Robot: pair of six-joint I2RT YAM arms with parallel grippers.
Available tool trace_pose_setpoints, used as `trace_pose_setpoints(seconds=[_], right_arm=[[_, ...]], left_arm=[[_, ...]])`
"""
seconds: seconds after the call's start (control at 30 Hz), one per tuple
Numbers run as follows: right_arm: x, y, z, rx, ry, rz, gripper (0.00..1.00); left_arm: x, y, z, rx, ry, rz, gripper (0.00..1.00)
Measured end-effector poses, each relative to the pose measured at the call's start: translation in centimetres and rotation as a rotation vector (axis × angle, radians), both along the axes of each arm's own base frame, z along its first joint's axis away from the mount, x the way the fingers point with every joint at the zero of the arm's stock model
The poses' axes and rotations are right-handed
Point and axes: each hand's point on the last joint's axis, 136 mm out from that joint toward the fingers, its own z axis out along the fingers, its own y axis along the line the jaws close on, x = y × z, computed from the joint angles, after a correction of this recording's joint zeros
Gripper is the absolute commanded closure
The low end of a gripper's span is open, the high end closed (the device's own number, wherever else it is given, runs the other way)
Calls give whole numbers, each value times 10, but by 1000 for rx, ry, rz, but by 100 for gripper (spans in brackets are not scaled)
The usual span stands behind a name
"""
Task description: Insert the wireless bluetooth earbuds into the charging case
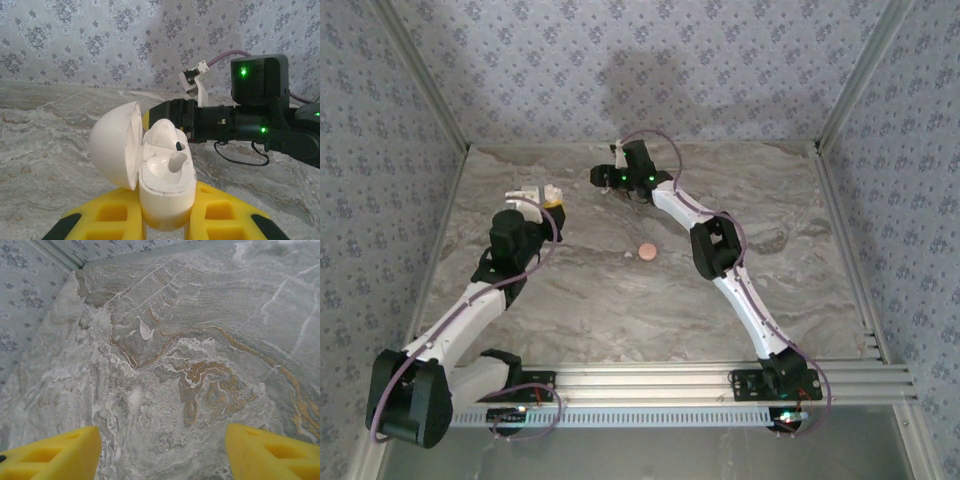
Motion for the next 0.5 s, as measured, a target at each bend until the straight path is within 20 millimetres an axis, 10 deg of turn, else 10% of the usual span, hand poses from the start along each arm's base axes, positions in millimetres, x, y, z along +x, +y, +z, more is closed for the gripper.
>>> trace_pose_setpoints(seconds=[0.5], right_arm=[[-27,13,-14,47,119,111,52]], left_arm=[[-2,0,2,1,2,0,87]])
